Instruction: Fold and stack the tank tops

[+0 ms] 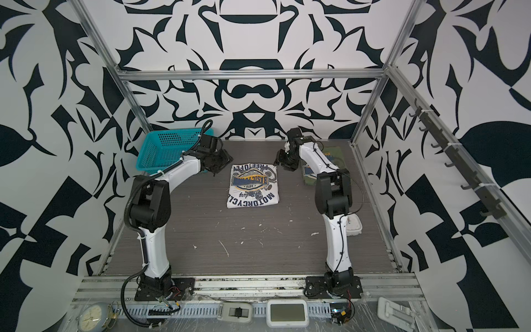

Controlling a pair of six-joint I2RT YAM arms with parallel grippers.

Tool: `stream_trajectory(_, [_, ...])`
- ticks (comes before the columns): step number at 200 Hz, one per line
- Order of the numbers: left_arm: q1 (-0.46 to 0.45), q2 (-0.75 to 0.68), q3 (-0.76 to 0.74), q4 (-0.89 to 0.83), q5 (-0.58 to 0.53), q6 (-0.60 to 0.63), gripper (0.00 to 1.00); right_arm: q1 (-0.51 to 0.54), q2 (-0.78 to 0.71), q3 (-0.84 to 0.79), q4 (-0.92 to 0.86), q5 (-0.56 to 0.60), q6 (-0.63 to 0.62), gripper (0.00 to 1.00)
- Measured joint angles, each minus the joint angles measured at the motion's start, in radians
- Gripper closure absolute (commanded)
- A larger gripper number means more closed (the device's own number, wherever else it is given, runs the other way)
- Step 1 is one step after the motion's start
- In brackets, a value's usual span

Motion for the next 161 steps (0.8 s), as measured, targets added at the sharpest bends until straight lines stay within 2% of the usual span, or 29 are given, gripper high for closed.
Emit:
stream_trajectory(17, [-0.035,-0.044,0.0,0.005,0.002,0.022,0.42,0.032,-0.077,-0.044,0.014,0.006,-0.015,0.48])
stream_trajectory(39, [-0.074,-0.047,0.0,0.038,0.031,0.024,0.45,0.085,-0.095,-0.039,0.055,0.005,-0.027,0.5])
stream_trajectory(70, [-0.085,0.07,0.04,0.063,0.056,0.019,0.46,0.133,0.025,0.037,0.081,-0.008,-0.031,0.51])
stream_trajectory(108, [-0.052,0.259,0.144,0.074,0.055,0.022,0.46,0.117,0.226,0.157,0.079,0.003,-0.035,0.51])
stream_trajectory(131, [-0.029,0.311,0.176,0.081,0.059,0.024,0.43,0.091,0.301,0.211,0.064,0.009,-0.039,0.47])
stream_trajectory(161, [-0.009,0.321,0.192,0.093,0.061,0.029,0.41,0.053,0.305,0.238,0.052,0.027,-0.056,0.42])
